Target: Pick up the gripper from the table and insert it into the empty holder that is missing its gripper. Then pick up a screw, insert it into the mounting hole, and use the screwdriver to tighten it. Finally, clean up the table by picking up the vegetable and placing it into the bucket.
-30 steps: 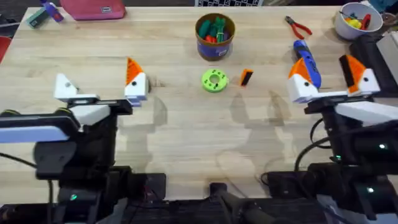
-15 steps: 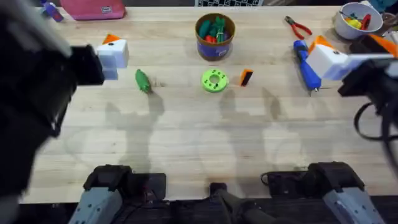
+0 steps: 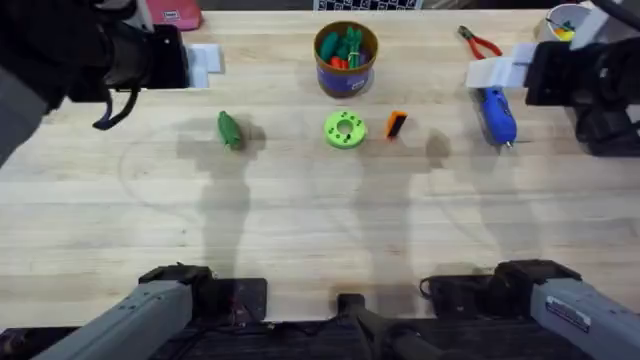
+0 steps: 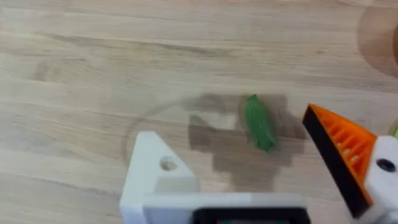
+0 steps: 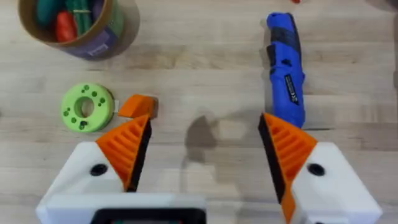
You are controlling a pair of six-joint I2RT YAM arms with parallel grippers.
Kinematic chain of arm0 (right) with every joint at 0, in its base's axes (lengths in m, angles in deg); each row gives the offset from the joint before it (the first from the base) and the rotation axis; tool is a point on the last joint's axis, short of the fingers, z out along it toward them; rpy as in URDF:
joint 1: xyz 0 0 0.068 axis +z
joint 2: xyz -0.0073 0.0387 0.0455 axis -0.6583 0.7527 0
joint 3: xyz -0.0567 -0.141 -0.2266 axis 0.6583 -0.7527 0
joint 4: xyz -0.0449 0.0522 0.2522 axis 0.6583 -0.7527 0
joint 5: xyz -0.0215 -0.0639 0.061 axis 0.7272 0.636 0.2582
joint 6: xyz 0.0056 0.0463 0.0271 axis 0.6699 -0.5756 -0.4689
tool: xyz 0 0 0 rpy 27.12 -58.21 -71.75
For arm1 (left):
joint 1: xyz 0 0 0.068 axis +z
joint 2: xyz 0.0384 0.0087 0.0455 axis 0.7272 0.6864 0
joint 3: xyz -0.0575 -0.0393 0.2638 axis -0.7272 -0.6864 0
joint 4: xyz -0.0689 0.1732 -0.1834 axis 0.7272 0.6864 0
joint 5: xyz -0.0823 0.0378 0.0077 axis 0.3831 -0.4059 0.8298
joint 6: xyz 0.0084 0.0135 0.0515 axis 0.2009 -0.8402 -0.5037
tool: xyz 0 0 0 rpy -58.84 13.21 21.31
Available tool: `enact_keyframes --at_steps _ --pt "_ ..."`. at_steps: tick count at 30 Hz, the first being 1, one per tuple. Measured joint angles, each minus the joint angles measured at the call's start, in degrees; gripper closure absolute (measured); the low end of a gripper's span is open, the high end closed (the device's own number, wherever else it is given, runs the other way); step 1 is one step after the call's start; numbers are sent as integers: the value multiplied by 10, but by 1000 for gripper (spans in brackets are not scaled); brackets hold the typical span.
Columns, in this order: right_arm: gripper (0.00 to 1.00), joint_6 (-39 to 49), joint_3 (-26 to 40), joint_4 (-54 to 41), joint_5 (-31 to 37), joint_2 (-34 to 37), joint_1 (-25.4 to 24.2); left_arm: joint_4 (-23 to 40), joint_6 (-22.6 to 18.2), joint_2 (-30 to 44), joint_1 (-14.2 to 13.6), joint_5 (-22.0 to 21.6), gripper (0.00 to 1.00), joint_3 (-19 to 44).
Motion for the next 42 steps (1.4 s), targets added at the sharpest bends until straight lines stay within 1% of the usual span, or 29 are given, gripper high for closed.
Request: enact_keyframes --at_steps 3,5,7,10,13,16,19,25,29,32,33,35,36,37,39,40,41,42 --pt "7 0 1 -7 0 16 0 6 7 16 2 1 16 0" --pt "8 0 1 -8 0 24 0 17 26 23 11 5 16 0" --pt "8 0 1 -9 0 30 0 29 44 32 29 24 15 0" --pt "8 0 1 -8 0 32 0 39 70 62 62 67 15 0" --pt "7 0 1 -8 0 32 0 38 94 109 75 94 15 0" --pt "8 0 1 -5 0 32 0 33 114 163 72 119 15 1" --pt "8 0 1 -4 0 32 0 30 131 217 63 135 15 11" --pt "7 0 1 -4 0 32 0 27 150 305 45 149 15 47" --pt "7 0 1 -5 0 32 0 28 163 343 45 152 9 51" --pt "7 0 1 -5 0 32 0 31 167 363 45 152 32 51" --pt "8 0 1 -5 0 32 0 31 169 367 45 151 65 51" --pt "8 0 1 -5 0 32 0 32 170 370 45 148 181 51" --pt "8 0 1 -5 0 32 0 34 173 370 45 147 300 51" --pt "9 0 1 -5 0 32 0 34 173 370 45 149 442 51" --pt "8 0 1 -5 0 32 0 35 174 370 45 152 760 53" --pt "9 0 1 -5 0 32 0 35 174 370 45 153 898 54" --pt "8 0 1 -5 0 32 0 35 174 370 45 152 974 56" --pt "7 0 1 -5 0 32 0 35 174 370 45 152 982 56"
